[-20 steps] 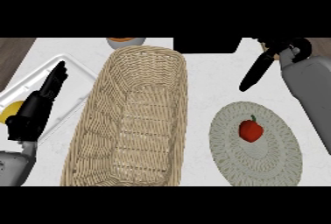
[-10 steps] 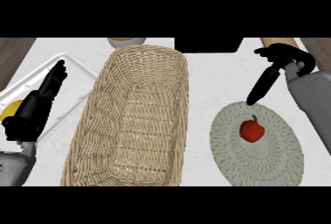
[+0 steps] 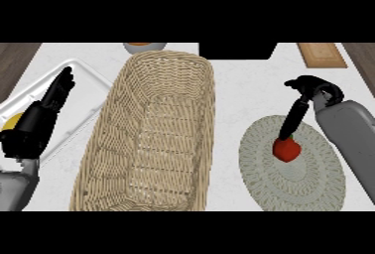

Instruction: Pick the bell pepper from the placemat and place it in the basket

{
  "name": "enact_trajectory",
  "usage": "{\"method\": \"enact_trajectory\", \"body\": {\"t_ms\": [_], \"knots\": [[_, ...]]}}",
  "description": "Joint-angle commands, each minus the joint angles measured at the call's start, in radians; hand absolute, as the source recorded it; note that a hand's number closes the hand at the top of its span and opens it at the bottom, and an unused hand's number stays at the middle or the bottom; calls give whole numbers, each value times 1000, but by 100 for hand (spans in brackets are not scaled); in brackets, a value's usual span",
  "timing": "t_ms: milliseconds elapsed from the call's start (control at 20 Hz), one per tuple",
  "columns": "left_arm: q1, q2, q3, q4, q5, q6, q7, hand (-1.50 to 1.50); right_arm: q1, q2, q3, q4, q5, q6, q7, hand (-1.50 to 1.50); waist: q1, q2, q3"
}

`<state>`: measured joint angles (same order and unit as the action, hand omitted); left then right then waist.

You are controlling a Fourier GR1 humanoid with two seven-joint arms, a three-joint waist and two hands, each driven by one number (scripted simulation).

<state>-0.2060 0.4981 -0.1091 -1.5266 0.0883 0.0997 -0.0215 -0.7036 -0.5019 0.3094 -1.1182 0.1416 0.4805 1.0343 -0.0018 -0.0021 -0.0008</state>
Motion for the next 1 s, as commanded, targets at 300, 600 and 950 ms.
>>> {"method": "enact_trajectory", "body": {"t_ms": [300, 600, 950], "knots": [[8, -65, 16, 24, -55, -7, -27, 0, 118, -4, -25, -65, 70, 27, 82, -150, 0, 1, 0], [35, -73, 44, -37, -81, -42, 5, 0, 160, 30, -40, -57, 177, -7, -15, -150, 6, 2, 1], [-20, -120, 49, -22, -131, -44, 45, 0, 204, 79, -63, -88, 250, -34, -10, -150, 2, 2, 1]]}}
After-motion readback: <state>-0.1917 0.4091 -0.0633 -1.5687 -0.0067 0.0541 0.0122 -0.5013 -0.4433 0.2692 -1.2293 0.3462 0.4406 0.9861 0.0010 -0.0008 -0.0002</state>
